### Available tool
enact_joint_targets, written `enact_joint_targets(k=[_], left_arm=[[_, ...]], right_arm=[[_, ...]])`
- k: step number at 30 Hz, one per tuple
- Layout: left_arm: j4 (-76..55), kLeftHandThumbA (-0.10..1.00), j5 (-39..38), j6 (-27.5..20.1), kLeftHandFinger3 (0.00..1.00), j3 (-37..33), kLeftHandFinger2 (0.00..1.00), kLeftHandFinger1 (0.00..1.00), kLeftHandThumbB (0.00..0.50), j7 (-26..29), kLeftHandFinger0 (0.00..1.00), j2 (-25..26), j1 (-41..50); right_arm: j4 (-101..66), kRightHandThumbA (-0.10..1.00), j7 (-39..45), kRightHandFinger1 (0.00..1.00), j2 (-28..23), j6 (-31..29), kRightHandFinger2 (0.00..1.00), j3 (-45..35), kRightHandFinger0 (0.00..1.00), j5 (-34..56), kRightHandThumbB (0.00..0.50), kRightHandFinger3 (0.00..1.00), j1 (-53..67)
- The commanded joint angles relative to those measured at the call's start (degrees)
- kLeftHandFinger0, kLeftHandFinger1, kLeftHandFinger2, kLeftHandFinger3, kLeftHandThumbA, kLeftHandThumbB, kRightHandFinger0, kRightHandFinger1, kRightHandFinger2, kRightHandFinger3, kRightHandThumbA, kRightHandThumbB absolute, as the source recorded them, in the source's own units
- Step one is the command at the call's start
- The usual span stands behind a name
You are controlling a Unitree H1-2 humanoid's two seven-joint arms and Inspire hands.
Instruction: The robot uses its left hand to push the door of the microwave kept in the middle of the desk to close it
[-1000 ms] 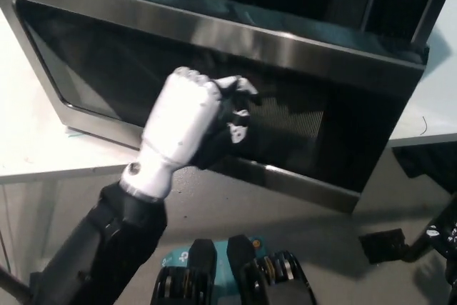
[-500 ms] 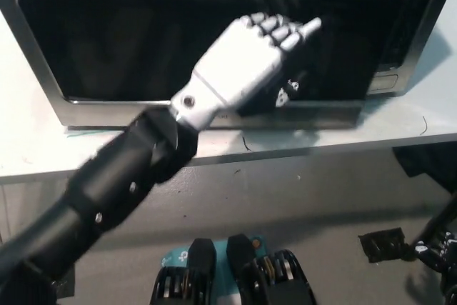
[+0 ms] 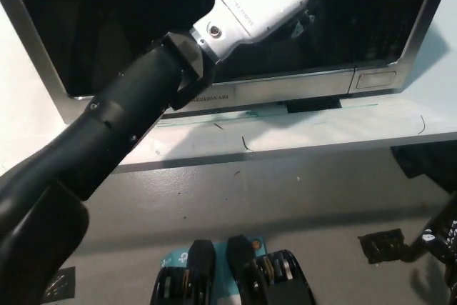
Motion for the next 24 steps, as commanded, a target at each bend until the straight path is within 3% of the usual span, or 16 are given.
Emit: enact_joint_targets(k=[1, 2, 3, 5, 6, 7, 8, 9, 10, 11, 13, 15, 18, 19, 24], left_arm=[[6.59, 0.41, -0.89, 5.85, 1.0, 2.93, 1.0, 1.0, 0.051, 0.47, 1.0, 3.31, -7.47], [7.56, 0.42, -1.17, 5.13, 1.0, 3.07, 1.0, 1.0, 0.06, 1.27, 1.0, 3.38, -7.71], [4.82, 0.51, -0.95, 4.4, 1.0, 3.4, 1.0, 1.0, 0.039, 2.51, 1.0, 4.04, -6.33], [-1.07, 0.59, -0.68, 4.16, 1.0, 4.37, 1.0, 1.0, 0.014, 2.27, 1.0, 5.0, -3.97], [-4.74, 0.55, -0.11, 3.47, 0.98, 4.76, 0.92, 0.96, 0.032, 3.92, 0.88, 5.67, -2.48], [-13.18, 0.59, -0.66, 1.72, 0.86, 6.25, 0.75, 0.8, 0.011, 4.21, 0.7, 6.77, 1.29], [-27.18, 0.51, -1.46, 1.34, 0.74, 7.94, 0.62, 0.63, 0.006, -0.05, 0.56, 8.47, 7.59], [-30.99, 0.45, -1.54, 1.14, 0.63, 8.35, 0.49, 0.49, 0.012, -0.4, 0.43, 8.96, 9.48], [-39.33, 0.51, -1.35, 0.53, 0.59, 9.32, 0.42, 0.43, 0.004, -1.06, 0.37, 10.18, 13.9], [-39.95, 0.51, -1.23, 0.37, 0.58, 9.56, 0.4, 0.4, 0.002, -1.38, 0.34, 10.14, 14.15], [-47.78, 0.57, -2.14, -0.47, 0.57, 10.82, 0.38, 0.4, 0.006, -3.44, 0.35, 11.77, 19.31], [-55.34, 0.32, -3.63, -1.97, 0.65, 12.19, 0.5, 0.5, 0.0, -4.79, 0.48, 14.64, 25.44], [-59.67, 0.07, -4.61, -3.73, 0.79, 13.14, 0.68, 0.67, 0.0, -5.85, 0.68, 17.2, 30.23], [-61.15, -0.09, -4.78, -4.11, 0.87, 13.4, 0.76, 0.76, 0.0, -6.09, 0.78, 18.14, 31.93], [-68.17, -0.1, -6.23, -5.69, 0.93, 15.51, 0.85, 0.85, 0.004, -7.22, 0.89, 21.31, 39.78]], right_arm=[[-1.75, 0.26, 1.27, 1.0, -0.58, -2.7, 1.0, -0.32, 1.0, 0.97, 0.195, 1.0, -0.61], [-2.47, 0.3, 0.77, 1.0, -0.95, -2.24, 1.0, 0.88, 1.0, -0.61, 0.169, 1.0, -0.12], [-2.44, 0.28, 0.78, 1.0, -0.79, -1.99, 1.0, 0.34, 1.0, 0.12, 0.164, 1.0, -0.26], [-3.0, 0.26, 1.7, 1.0, -0.82, -1.71, 1.0, -0.16, 1.0, 1.03, 0.145, 1.0, -0.09], [-2.52, 0.23, 0.53, 1.0, -0.86, -1.7, 1.0, 0.14, 1.0, 0.31, 0.132, 1.0, -0.46], [-2.12, 0.21, 0.35, 1.0, -0.99, -2.22, 1.0, 0.04, 1.0, 0.32, 0.125, 1.0, -0.63], [-2.61, 0.17, 1.33, 1.0, -0.94, -1.29, 1.0, -1.11, 1.0, 1.98, 0.089, 1.0, -0.57], [-2.76, 0.17, 1.34, 1.0, -1.0, -1.14, 1.0, -1.13, 1.0, 2.0, 0.065, 1.0, -0.54], [-2.49, 0.25, 0.25, 1.0, -1.45, -0.93, 1.0, 0.01, 1.0, 0.26, 0.076, 1.0, -0.62], [-2.4, 0.26, 0.16, 1.0, -1.51, -0.94, 1.0, 0.06, 1.0, 0.15, 0.077, 1.0, -0.68], [-1.69, 0.24, -0.79, 1.0, -1.46, -1.06, 1.0, 0.16, 1.0, -0.26, 0.074, 1.0, -0.87], [-1.78, 0.25, -0.54, 1.0, -1.3, -0.68, 1.0, -0.25, 1.0, 0.3, 0.074, 1.0, -0.68], [-1.75, 0.25, -0.47, 1.0, -1.38, -0.68, 1.0, -0.29, 1.0, 0.32, 0.073, 1.0, -0.59], [-1.75, 0.25, -0.47, 1.0, -1.38, -0.68, 1.0, -0.3, 1.0, 0.31, 0.073, 1.0, -0.59], [-1.59, 0.25, -0.36, 1.0, -1.56, -0.6, 1.0, -0.26, 1.0, 0.28, 0.072, 1.0, -0.76]])
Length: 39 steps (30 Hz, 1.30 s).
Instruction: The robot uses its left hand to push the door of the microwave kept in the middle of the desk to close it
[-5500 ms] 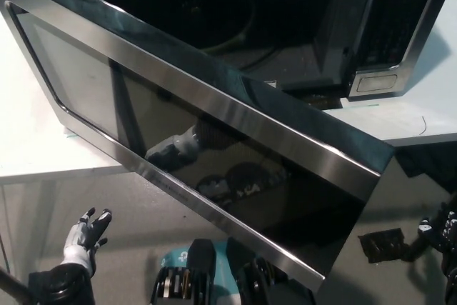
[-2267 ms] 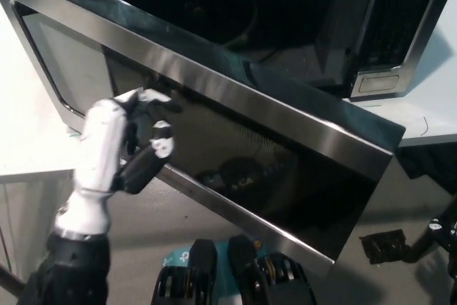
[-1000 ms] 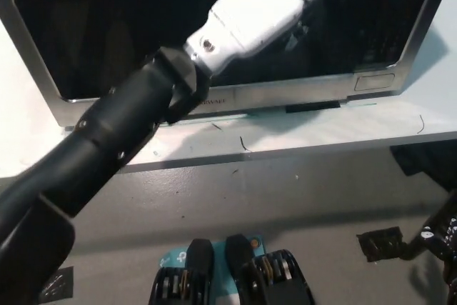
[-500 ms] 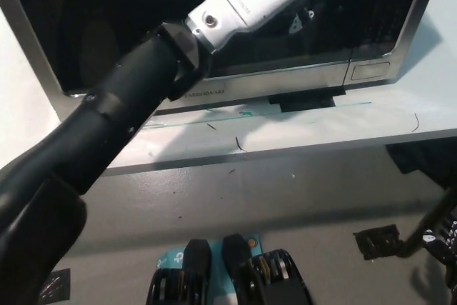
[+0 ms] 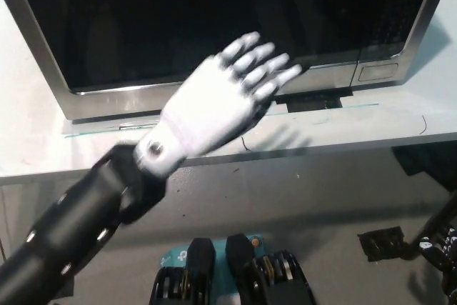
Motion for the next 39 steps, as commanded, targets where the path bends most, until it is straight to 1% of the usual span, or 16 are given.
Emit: enact_joint_targets(k=[1, 5, 9, 12, 13, 14, 15, 16, 17, 18, 19, 22, 26, 30, 32, 39], left_arm=[[-25.27, -0.1, -6.38, -3.88, 0.97, 8.42, 0.9, 0.9, 0.0, -5.4, 0.94, 10.94, 10.1], [-26.57, -0.1, -7.74, -3.41, 1.0, 11.62, 1.0, 1.0, 0.0, -5.57, 1.0, 12.67, 14.78], [-27.0, -0.04, -8.21, -3.09, 1.0, 16.88, 1.0, 1.0, 0.0, -6.08, 1.0, 14.45, 21.35], [-24.07, 0.41, -9.75, -2.41, 1.0, 20.55, 1.0, 1.0, 0.0, -6.74, 1.0, 13.91, 25.24], [-21.83, 0.72, -9.86, -1.94, 1.0, 21.75, 1.0, 1.0, 0.0, -6.74, 1.0, 13.77, 27.01], [-21.25, 0.96, -9.86, -2.16, 1.0, 22.43, 1.0, 1.0, 0.0, -7.1, 1.0, 13.44, 27.47], [-19.1, 1.0, -9.58, -2.63, 1.0, 23.0, 1.0, 1.0, 0.0, -5.85, 1.0, 13.1, 27.99], [-15.29, 1.0, -8.59, -2.89, 1.0, 23.72, 1.0, 1.0, 0.0, -3.41, 1.0, 12.46, 28.76], [-11.26, 1.0, -10.19, -3.64, 1.0, 24.16, 1.0, 1.0, 0.058, -2.58, 1.0, 11.96, 29.52], [-9.47, 1.0, -10.78, -4.25, 1.0, 24.61, 1.0, 1.0, 0.072, -2.3, 1.0, 11.6, 29.85], [-4.97, 1.0, -11.24, -3.86, 1.0, 25.01, 1.0, 1.0, 0.138, -1.92, 1.0, 11.1, 30.31], [0.5, 1.0, -12.46, -2.79, 1.0, 25.74, 1.0, 1.0, 0.26, -4.04, 1.0, 9.62, 30.04], [11.03, 1.0, -11.13, -1.66, 1.0, 24.38, 1.0, 1.0, 0.363, -3.59, 1.0, 7.69, 29.07], [17.24, 1.0, -10.53, -2.16, 1.0, 22.78, 1.0, 1.0, 0.406, -2.7, 1.0, 6.32, 28.6], [19.15, 1.0, -10.7, -0.12, 1.0, 21.98, 1.0, 1.0, 0.478, -5.04, 1.0, 4.9, 29.77], [26.48, 1.0, -9.63, -0.31, 1.0, 19.94, 1.0, 1.0, 0.475, 1.75, 1.0, 2.86, 30.56]], right_arm=[[-1.3, 0.25, -0.52, 1.0, -2.07, -1.02, 1.0, -0.38, 1.0, 0.29, 0.072, 1.0, -1.76], [-1.12, 0.25, -0.56, 1.0, -2.31, -1.06, 1.0, -0.65, 1.0, 0.55, 0.072, 1.0, -2.23], [-1.09, 0.25, -0.58, 1.0, -2.52, -1.09, 1.0, -0.86, 1.0, 0.76, 0.072, 1.0, -2.68], [-1.12, 0.25, -0.67, 1.0, -2.66, -1.16, 1.0, -1.2, 1.0, 1.02, 0.072, 1.0, -2.92], [-1.13, 0.25, -0.67, 1.0, -2.72, -1.17, 1.0, -1.29, 1.0, 1.07, 0.072, 1.0, -2.93], [-1.13, 0.25, -0.67, 1.0, -2.75, -1.18, 1.0, -1.35, 1.0, 1.09, 0.072, 1.0, -2.94], [-1.13, 0.25, -0.66, 1.0, -2.72, -1.21, 1.0, -1.42, 1.0, 1.11, 0.072, 1.0, -2.87], [-1.06, 0.25, -0.63, 1.0, -2.7, -1.29, 1.0, -1.52, 1.0, 1.17, 0.072, 1.0, -2.85], [-1.05, 0.25, -0.6, 1.0, -2.68, -1.32, 1.0, -1.57, 1.0, 1.17, 0.072, 1.0, -2.8], [-1.02, 0.25, -0.57, 1.0, -2.64, -1.37, 1.0, -1.63, 1.0, 1.19, 0.072, 1.0, -2.73], [-0.97, 0.25, -0.56, 1.0, -2.61, -1.4, 1.0, -1.67, 1.0, 1.2, 0.072, 1.0, -2.76], [-0.79, 0.25, -0.53, 1.0, -2.63, -1.45, 1.0, -1.78, 1.0, 1.24, 0.072, 1.0, -3.1], [-0.53, 0.25, -0.44, 1.0, -2.68, -1.48, 1.0, -1.76, 1.0, 1.3, 0.072, 1.0, -3.48], [-0.4, 0.25, -0.43, 1.0, -2.7, -1.57, 1.0, -1.79, 1.0, 1.51, 0.072, 1.0, -3.49], [-0.31, 0.25, -0.43, 1.0, -2.7, -1.6, 1.0, -1.76, 1.0, 1.59, 0.072, 1.0, -3.54], [0.27, 0.25, -0.44, 1.0, -2.68, -1.79, 1.0, -1.74, 1.0, 1.86, 0.072, 1.0, -4.0]])
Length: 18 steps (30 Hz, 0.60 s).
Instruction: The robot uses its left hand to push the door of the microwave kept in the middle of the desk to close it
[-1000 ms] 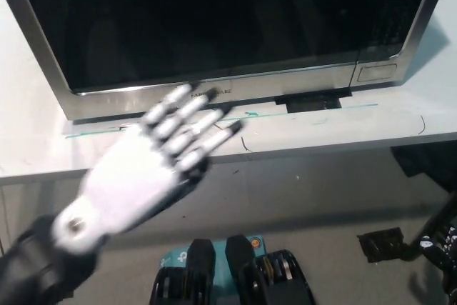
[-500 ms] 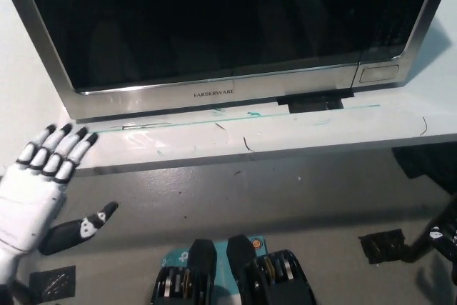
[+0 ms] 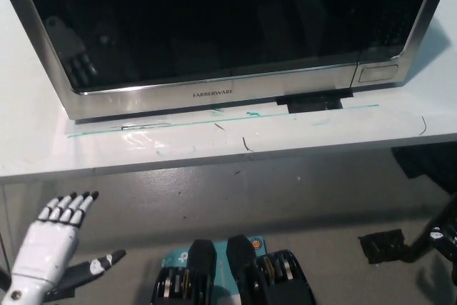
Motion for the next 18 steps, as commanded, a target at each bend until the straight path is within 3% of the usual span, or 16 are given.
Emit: enact_joint_targets(k=[1, 9, 11, 13, 14, 16, 17, 18], left_arm=[[0.76, 1.0, -0.16, 1.47, 1.0, -0.56, 1.0, 1.0, 0.495, 4.23, 1.0, 0.52, 0.49], [1.22, 1.0, -1.94, 3.13, 1.0, -0.74, 1.0, 1.0, 0.5, 1.15, 1.0, 0.57, 1.48], [3.0, 1.0, -1.91, 3.24, 1.0, -0.85, 1.0, 1.0, 0.5, 1.98, 1.0, 0.45, 0.36], [7.42, 1.0, -4.45, 0.38, 1.0, -0.11, 1.0, 1.0, 0.5, 4.75, 1.0, -0.79, -1.59], [7.91, 1.0, -7.08, -0.16, 1.0, 0.94, 1.0, 1.0, 0.5, 3.01, 1.0, -1.23, -2.14], [4.31, 1.0, -18.44, 2.69, 1.0, 4.89, 1.0, 1.0, 0.5, -10.0, 1.0, -3.68, -1.52], [3.51, 1.0, -30.79, 4.2, 1.0, 8.92, 1.0, 1.0, 0.5, -17.82, 1.0, -6.69, -2.39], [3.56, 1.0, -32.82, 4.68, 1.0, 10.04, 1.0, 1.0, 0.5, -18.75, 1.0, -7.68, -2.72]], right_arm=[[-0.29, 0.25, -0.11, 1.0, -1.27, -1.77, 1.0, -0.59, 1.0, 0.8, 0.072, 1.0, -2.55], [-0.24, 0.25, -0.11, 1.0, -1.28, -1.8, 1.0, -0.56, 1.0, 0.83, 0.072, 1.0, -2.57], [-0.23, 0.25, -0.11, 1.0, -1.28, -1.81, 1.0, -0.56, 1.0, 0.83, 0.072, 1.0, -2.57], [-0.23, 0.25, -0.11, 1.0, -1.28, -1.81, 1.0, -0.56, 1.0, 0.83, 0.072, 1.0, -2.58], [0.31, 0.25, -0.17, 1.0, -1.09, -1.97, 1.0, -0.54, 1.0, 0.86, 0.072, 1.0, -3.12], [0.39, 0.25, -0.17, 1.0, -1.09, -2.01, 1.0, -0.54, 1.0, 0.86, 0.072, 1.0, -3.14], [0.4, 0.25, -0.17, 1.0, -1.09, -2.02, 1.0, -0.54, 1.0, 0.86, 0.072, 1.0, -3.15], [0.34, 0.25, -0.16, 1.0, -1.19, -1.96, 1.0, -0.48, 1.0, 0.78, 0.072, 1.0, -3.24]])
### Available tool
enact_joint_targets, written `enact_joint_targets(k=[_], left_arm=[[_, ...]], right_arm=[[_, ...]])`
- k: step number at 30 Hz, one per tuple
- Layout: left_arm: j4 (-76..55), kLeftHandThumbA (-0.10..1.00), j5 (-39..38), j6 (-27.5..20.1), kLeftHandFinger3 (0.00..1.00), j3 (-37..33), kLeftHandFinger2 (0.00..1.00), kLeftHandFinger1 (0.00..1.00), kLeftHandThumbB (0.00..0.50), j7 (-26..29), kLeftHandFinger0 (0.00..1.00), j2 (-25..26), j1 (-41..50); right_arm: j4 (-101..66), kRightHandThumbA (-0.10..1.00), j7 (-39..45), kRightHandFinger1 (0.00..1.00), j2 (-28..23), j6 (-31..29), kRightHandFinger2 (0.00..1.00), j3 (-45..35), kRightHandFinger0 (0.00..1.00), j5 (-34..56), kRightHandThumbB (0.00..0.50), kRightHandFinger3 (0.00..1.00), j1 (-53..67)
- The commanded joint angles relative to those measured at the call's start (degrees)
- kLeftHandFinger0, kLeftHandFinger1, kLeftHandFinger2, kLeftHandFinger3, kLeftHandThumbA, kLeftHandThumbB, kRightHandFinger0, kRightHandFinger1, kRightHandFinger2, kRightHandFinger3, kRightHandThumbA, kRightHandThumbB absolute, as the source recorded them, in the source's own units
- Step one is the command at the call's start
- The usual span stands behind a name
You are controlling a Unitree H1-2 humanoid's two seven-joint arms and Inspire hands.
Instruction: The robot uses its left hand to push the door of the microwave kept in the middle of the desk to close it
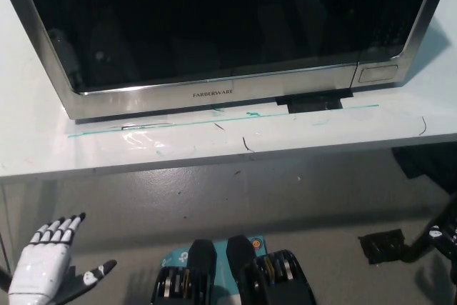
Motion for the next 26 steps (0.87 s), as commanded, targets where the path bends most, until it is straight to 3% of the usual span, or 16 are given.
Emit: enact_joint_targets(k=[1, 2, 3, 4, 5, 6, 7, 18, 26], left_arm=[[-2.87, 1.0, -29.84, 4.03, 1.0, 9.67, 1.0, 1.0, 0.5, -17.46, 1.0, -6.79, -3.15], [-2.83, 1.0, -32.13, 4.35, 1.0, 10.71, 1.0, 1.0, 0.5, -18.24, 1.0, -7.59, -3.5], [-2.36, 1.0, -33.92, 5.32, 0.59, 12.33, 0.62, 0.76, 0.5, -18.92, 1.0, -8.78, -4.24], [-2.88, 1.0, -38.12, 8.74, 0.25, 14.99, 0.26, 0.27, 0.5, -20.92, 0.57, -10.83, -5.57], [-4.03, 1.0, -41.28, 12.49, 0.06, 17.09, 0.08, 0.02, 0.5, -23.01, 0.06, -12.37, -6.62], [-3.99, 1.0, -41.91, 12.49, 0.0, 17.42, 0.0, 0.0, 0.5, -24.0, 0.0, -12.57, -7.18], [-4.61, 1.0, -42.03, 14.66, 0.0, 18.4, 0.0, 0.0, 0.5, -24.07, 0.0, -13.32, -7.84], [-4.51, 0.86, -45.27, 18.77, 0.0, 24.72, 0.0, 0.0, 0.5, -24.9, 0.0, -17.79, -10.79], [-4.01, 0.85, -45.38, 20.81, 0.0, 26.92, 0.0, 0.0, 0.5, -25.84, 0.0, -18.52, -12.04]], right_arm=[[-0.22, 0.25, -0.15, 1.0, -1.35, -1.95, 1.0, -0.48, 1.0, 0.67, 0.072, 1.0, -2.85], [-0.21, 0.25, -0.15, 1.0, -1.35, -1.95, 1.0, -0.48, 1.0, 0.67, 0.072, 1.0, -2.86], [-0.18, 0.25, -0.14, 1.0, -1.35, -1.97, 1.0, -0.49, 1.0, 0.67, 0.072, 1.0, -2.87], [-0.14, 0.25, -0.14, 1.0, -1.35, -2.0, 1.0, -0.49, 1.0, 0.66, 0.072, 1.0, -2.88], [-0.1, 0.25, -0.14, 1.0, -1.36, -2.02, 1.0, -0.49, 1.0, 0.66, 0.072, 1.0, -2.9], [-0.08, 0.25, -0.13, 1.0, -1.36, -2.04, 1.0, -0.49, 1.0, 0.66, 0.072, 1.0, -2.91], [-0.09, 0.25, -0.13, 1.0, -1.39, -2.01, 1.0, -0.45, 1.0, 0.62, 0.072, 1.0, -2.97], [-0.38, 0.25, -0.15, 1.0, -1.61, -1.87, 1.0, -0.38, 1.0, 0.5, 0.072, 1.0, -3.07], [-0.84, 0.25, -0.24, 1.0, -1.73, -1.67, 1.0, -0.39, 1.0, 0.45, 0.072, 1.0, -3.07]])
